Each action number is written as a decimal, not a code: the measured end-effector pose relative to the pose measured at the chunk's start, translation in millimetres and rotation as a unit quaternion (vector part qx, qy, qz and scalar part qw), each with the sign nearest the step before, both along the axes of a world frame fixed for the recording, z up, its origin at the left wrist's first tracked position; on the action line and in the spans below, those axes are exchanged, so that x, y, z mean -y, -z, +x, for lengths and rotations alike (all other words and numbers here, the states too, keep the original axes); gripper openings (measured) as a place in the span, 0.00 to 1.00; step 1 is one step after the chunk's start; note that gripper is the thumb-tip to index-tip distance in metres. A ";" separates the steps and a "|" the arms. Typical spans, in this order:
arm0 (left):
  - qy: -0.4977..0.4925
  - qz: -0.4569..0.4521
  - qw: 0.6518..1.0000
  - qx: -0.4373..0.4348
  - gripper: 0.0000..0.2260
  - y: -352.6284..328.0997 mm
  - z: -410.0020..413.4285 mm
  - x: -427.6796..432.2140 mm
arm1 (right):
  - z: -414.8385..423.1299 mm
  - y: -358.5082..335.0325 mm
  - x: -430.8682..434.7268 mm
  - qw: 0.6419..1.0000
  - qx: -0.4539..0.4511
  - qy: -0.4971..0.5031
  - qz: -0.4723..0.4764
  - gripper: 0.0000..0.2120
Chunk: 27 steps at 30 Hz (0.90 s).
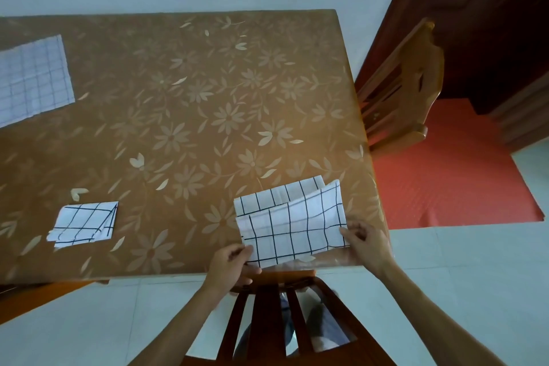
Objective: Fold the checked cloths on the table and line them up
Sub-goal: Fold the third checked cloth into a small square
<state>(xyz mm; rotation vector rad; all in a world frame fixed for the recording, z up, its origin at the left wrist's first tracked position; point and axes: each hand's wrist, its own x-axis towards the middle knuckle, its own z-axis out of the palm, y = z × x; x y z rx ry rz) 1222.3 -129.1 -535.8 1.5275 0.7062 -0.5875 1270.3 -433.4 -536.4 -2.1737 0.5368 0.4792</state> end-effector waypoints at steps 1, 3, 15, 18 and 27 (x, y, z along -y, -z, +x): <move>-0.008 -0.005 1.000 -0.013 0.08 0.9 0.8 -0.2 | 1.5 -2.7 -2.4 1.000 0.004 0.005 0.003 0.07; -0.029 -0.023 0.999 -0.034 0.09 2.2 1.4 -1.6 | 3.9 -8.1 -7.1 1.000 0.006 0.009 0.011 0.06; -0.039 -0.032 0.996 -0.070 0.10 -2.7 2.1 -6.2 | -1.4 -6.0 -10.1 1.000 0.005 0.005 -0.016 0.06; -0.014 -0.016 0.998 -0.066 0.11 -5.5 3.7 -6.1 | -5.7 -5.3 -12.1 0.999 0.007 0.016 -0.034 0.08; 0.051 0.154 0.987 -0.012 0.05 -1.0 1.6 -6.9 | -8.1 -0.3 -14.5 0.999 0.007 0.010 -0.036 0.12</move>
